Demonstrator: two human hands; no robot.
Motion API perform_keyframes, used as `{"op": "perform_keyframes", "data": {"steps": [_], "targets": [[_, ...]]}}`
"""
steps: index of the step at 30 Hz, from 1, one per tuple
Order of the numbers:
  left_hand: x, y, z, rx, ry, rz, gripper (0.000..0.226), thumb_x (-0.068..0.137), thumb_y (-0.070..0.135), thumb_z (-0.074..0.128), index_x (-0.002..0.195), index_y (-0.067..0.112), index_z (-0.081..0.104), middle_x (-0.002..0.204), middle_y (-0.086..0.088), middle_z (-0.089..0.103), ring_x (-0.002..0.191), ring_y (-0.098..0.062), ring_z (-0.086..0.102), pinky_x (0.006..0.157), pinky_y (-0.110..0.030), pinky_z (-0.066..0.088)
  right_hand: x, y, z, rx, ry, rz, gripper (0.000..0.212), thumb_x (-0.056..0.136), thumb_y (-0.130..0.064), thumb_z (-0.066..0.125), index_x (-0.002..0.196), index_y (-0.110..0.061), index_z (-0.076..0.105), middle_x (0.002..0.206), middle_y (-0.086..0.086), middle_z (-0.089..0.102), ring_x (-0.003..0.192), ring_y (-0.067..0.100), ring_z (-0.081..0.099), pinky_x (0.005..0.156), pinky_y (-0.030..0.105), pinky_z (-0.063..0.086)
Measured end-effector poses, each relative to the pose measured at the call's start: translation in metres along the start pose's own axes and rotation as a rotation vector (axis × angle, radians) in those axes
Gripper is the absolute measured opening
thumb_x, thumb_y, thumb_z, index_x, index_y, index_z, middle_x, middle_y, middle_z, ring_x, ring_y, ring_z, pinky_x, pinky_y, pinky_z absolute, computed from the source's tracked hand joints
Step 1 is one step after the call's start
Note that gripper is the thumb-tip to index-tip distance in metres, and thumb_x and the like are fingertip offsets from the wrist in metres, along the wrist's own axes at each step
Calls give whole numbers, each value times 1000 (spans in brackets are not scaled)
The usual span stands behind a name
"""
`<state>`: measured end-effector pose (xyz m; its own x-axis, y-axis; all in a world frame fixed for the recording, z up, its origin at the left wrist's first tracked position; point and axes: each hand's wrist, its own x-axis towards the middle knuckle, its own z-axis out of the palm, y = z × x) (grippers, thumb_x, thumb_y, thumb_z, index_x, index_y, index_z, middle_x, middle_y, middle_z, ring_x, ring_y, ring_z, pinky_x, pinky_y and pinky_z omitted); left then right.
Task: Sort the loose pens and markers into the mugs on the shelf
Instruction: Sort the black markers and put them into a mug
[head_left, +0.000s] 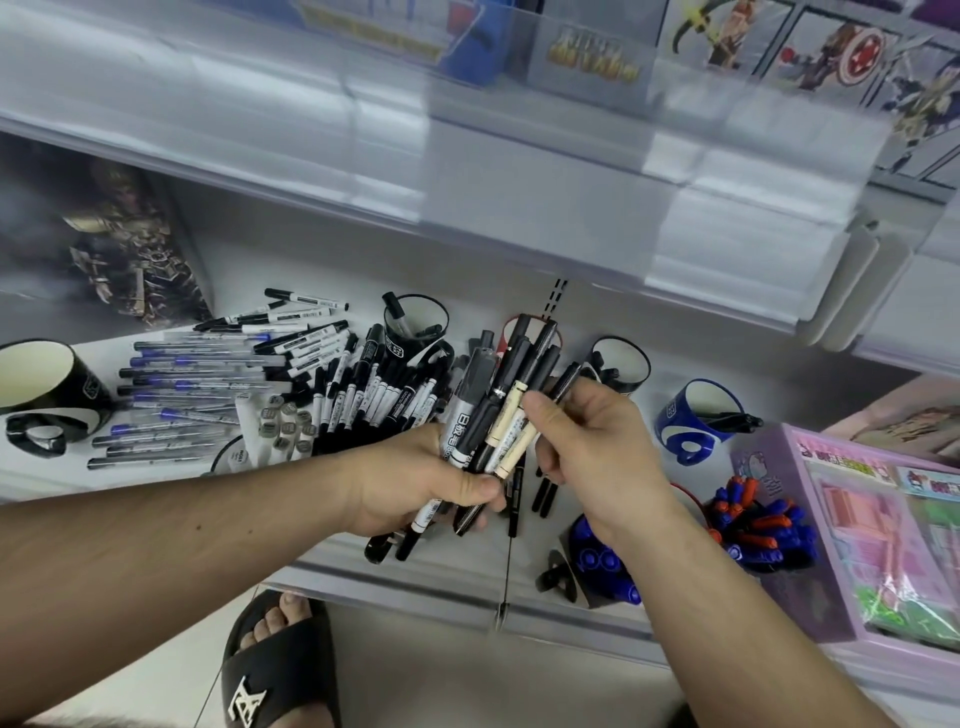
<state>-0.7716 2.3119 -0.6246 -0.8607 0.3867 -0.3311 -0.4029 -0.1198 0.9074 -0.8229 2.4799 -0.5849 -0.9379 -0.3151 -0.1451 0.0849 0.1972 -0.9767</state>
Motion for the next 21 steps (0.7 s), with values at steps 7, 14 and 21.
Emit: {"op": "perform_keyframes", "data": {"steps": [7, 14, 21], "targets": [[-1, 0, 2, -148, 63, -58, 11, 75, 8, 65, 78, 16, 72, 75, -4, 68, 65, -18, 63, 65, -37, 59, 2, 1, 0, 354, 160, 51, 16, 99, -3, 46, 89, -6, 59, 54, 5, 48, 45, 14, 38, 44, 24, 34], [-1, -6, 0, -83, 58, -56, 17, 84, 0, 66, 82, 17, 68, 71, -4, 63, 64, -17, 60, 55, -29, 52, 13, -9, 3, 201, 177, 84, 7, 96, -17, 60, 98, -11, 64, 46, -14, 42, 43, 7, 34, 45, 22, 27], [-1, -3, 2, -25, 39, -63, 22, 72, 13, 68, 94, 12, 63, 69, 0, 64, 62, -16, 57, 51, -25, 47, 22, -15, 6, 191, 178, 72, 13, 88, -10, 70, 77, -7, 65, 53, -9, 59, 37, -1, 48, 39, 9, 34]]}}
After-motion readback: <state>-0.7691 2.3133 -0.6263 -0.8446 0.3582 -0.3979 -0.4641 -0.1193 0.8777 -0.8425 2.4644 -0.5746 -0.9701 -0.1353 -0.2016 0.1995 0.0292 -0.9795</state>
